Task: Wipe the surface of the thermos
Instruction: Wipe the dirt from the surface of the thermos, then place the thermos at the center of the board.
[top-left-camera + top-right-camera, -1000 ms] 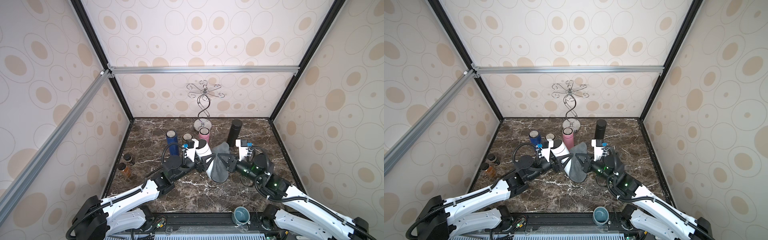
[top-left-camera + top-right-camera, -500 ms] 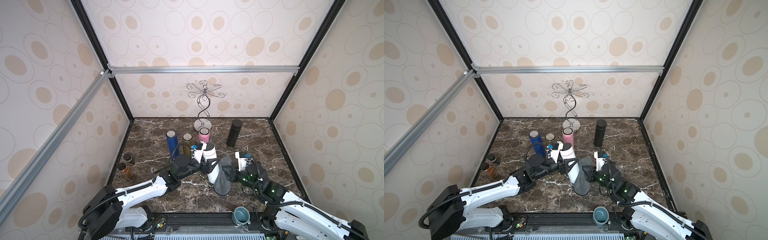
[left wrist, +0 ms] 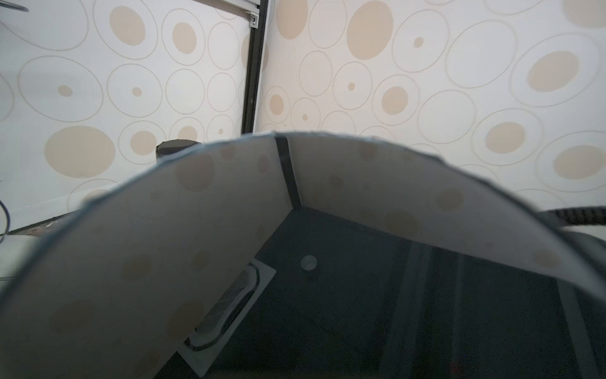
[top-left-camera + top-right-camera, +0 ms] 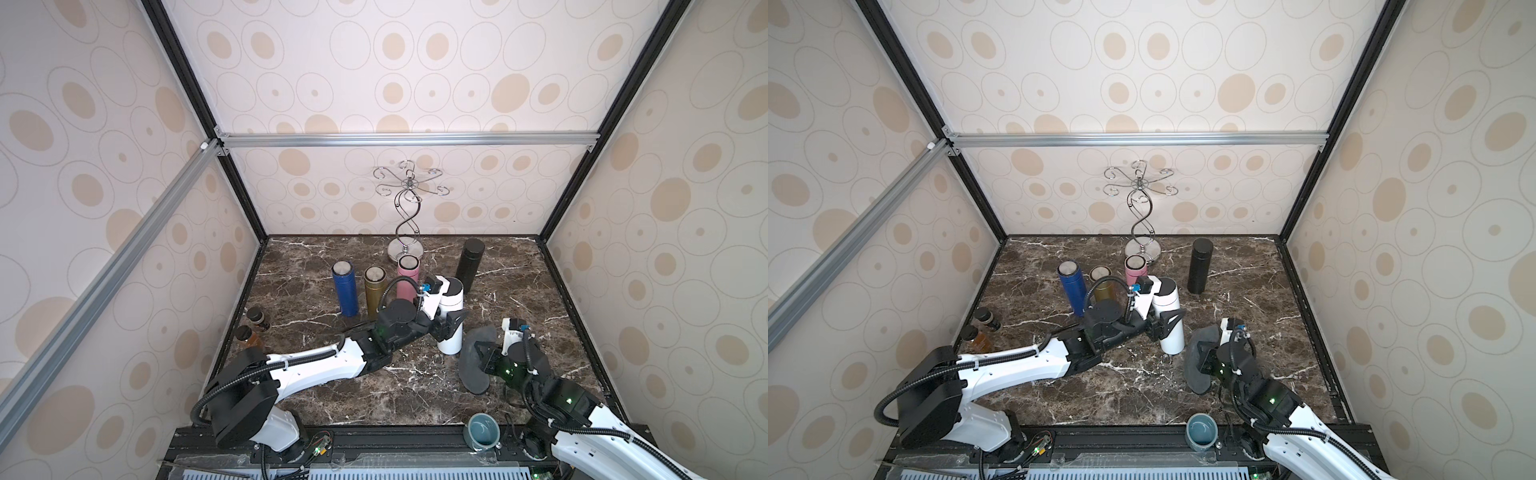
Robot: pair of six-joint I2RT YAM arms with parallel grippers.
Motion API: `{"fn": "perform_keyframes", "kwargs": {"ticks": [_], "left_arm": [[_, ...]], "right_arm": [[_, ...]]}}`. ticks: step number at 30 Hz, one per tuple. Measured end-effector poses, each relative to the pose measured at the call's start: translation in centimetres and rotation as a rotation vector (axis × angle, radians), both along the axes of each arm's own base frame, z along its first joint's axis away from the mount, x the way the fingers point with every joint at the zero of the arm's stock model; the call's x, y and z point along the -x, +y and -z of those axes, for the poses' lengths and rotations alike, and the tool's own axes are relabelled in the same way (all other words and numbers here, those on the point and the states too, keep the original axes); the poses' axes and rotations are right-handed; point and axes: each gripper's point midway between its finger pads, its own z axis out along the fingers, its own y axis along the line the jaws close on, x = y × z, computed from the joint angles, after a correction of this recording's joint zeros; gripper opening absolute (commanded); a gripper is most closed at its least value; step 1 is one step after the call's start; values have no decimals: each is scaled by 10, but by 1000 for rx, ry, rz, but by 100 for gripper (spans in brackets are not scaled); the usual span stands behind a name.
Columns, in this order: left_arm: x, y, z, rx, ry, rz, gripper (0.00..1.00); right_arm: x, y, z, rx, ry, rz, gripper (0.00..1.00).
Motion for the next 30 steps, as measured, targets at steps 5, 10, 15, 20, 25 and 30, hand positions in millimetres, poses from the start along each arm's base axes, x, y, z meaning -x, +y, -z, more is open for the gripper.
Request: {"fn": "perform_keyframes", "kwargs": {"ticks": [5,10,15,20,25,30], "left_arm": [[-28,-19,17,-98,-27,-94,0],[-59,-35,36,-183,-64,-196,0],[-80,-50,61,-241,-98,-258,0],[-95,-58,84,-263,-128,-305,0],[-106,-65,88,-232,-157,-338,0],[-120,-68,82,-172,-183,-377,0]], "right_arm": [[-5,-15,3,59,27,67,0],[-10,-36,-2,46,14,154,0],[-12,-43,-2,40,20,174,0],[-12,-40,1,36,35,160,0],[-12,-41,0,37,34,154,0],[-9,-42,0,42,35,147,0]]}}
